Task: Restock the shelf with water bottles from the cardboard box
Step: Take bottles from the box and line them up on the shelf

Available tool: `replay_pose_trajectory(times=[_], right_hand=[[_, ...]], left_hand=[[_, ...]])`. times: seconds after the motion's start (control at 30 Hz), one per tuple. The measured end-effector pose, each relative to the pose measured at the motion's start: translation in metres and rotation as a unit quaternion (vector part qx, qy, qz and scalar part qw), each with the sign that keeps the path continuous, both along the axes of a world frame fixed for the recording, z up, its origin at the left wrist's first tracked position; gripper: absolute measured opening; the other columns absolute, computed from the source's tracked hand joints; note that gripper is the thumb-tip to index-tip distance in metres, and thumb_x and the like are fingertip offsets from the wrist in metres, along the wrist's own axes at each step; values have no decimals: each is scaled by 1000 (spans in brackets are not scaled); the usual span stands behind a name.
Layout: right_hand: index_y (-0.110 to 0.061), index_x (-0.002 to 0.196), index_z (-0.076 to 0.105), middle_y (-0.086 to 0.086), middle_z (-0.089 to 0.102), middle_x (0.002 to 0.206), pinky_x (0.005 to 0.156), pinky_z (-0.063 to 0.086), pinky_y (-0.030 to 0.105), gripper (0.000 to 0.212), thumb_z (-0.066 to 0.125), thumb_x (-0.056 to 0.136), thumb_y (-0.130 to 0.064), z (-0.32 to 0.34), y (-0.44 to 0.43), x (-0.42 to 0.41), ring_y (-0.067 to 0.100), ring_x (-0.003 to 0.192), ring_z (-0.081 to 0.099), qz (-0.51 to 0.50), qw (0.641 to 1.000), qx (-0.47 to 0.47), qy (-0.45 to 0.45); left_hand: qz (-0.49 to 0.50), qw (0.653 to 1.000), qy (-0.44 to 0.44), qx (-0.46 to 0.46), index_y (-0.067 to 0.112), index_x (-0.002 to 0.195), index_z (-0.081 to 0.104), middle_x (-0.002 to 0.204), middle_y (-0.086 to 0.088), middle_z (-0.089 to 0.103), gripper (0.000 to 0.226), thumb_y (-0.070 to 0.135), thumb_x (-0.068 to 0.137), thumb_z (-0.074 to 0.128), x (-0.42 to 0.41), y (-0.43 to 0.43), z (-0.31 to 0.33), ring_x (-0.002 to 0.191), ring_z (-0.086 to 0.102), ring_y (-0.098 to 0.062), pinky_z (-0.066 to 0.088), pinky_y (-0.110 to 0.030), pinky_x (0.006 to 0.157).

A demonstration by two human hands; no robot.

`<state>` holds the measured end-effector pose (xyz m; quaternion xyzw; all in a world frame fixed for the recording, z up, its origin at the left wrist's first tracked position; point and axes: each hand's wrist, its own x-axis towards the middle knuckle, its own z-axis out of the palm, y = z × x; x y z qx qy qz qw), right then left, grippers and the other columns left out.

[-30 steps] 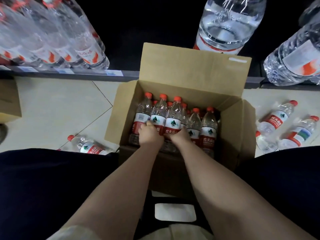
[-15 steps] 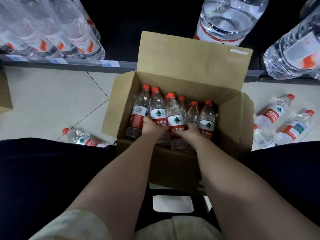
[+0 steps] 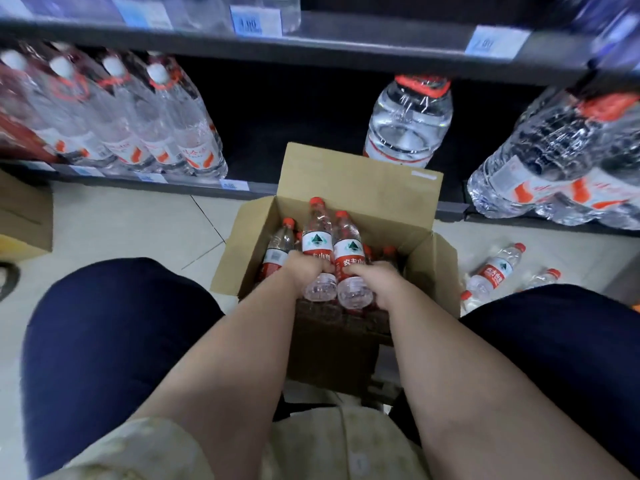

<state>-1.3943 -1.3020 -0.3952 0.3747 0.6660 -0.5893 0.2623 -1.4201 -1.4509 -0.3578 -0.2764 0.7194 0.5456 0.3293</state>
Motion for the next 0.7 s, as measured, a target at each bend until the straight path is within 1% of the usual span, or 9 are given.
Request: replay_pose_trajectory(times=[0.07, 0.17, 0.23, 0.33, 0.4, 0.5, 0.57, 0.67, 0.7], right_hand=[[1, 107, 64, 18, 74, 86, 75, 60, 48, 70, 87, 46, -26, 25, 3, -2, 31, 72, 74, 6, 1000, -16, 22], [-10, 103, 66, 17, 75, 86, 77, 58, 56, 77, 89, 33, -32, 55, 13, -11, 35, 70, 74, 5, 998, -24, 64], [-16, 100, 66, 14, 76, 88, 79, 58, 55, 64, 90, 43, -30, 90, 15, -12, 33, 72, 75, -2, 994, -20, 105], [-14, 102, 69, 8, 76, 86, 79, 59, 45, 38, 84, 67, -16, 145, 20, -9, 26, 75, 74, -26, 978, -6, 207], [-14, 102, 70, 5, 76, 87, 82, 58, 43, 29, 79, 74, -9, 174, 26, -9, 23, 80, 73, -39, 962, -16, 269], [-11, 120, 61, 6, 73, 107, 90, 55, 42, 49, 79, 75, -10, 213, 35, -13, 22, 97, 70, -52, 941, -33, 333], [-10, 126, 55, 7, 70, 114, 90, 55, 42, 56, 79, 76, -9, 236, 40, -21, 22, 102, 69, -59, 928, -43, 366], [-11, 128, 51, 6, 66, 117, 77, 56, 34, 57, 78, 78, -6, 261, 46, -36, 19, 99, 68, -76, 910, -29, 407], [-11, 128, 50, 5, 65, 119, 78, 56, 34, 58, 78, 78, -7, 267, 50, -43, 19, 100, 68, -80, 907, -20, 414]], left_hand=[[27, 999, 35, 10, 7, 77, 55, 89, -14, 67, 29, -10, 68, 77, 5, -1, 25, 68, 65, -24, 54, -33, 59], [19, 996, 92, 6, 7, 98, 60, 94, -9, 71, 48, 10, 59, 87, 8, -5, 67, 75, 69, -23, 59, -33, 67], [14, 989, 145, 3, 13, 97, 58, 92, -5, 70, 41, 11, 66, 85, 8, -7, 100, 71, 67, -16, 57, -24, 57], [43, 973, 224, 25, 20, 82, 46, 93, -6, 66, 44, -1, 68, 82, 7, -3, 146, 84, 66, -22, 57, -34, 75], [49, 957, 283, 30, 15, 88, 50, 90, -3, 63, 44, -4, 65, 83, 2, 0, 170, 87, 64, -20, 54, -34, 79], [49, 946, 314, 72, 13, 122, 43, 101, -2, 59, 70, -3, 66, 82, -9, 6, 204, 87, 62, -16, 52, -33, 73], [50, 934, 345, 84, 14, 126, 40, 100, -2, 59, 75, -4, 67, 82, -20, 12, 224, 91, 63, -19, 54, -35, 76], [50, 921, 373, 98, 14, 126, 40, 108, -6, 61, 79, -2, 63, 84, -41, 24, 245, 98, 62, -21, 53, -40, 88], [47, 918, 380, 100, 13, 126, 40, 110, -6, 61, 79, -2, 63, 85, -49, 28, 249, 99, 62, -21, 52, -39, 89]])
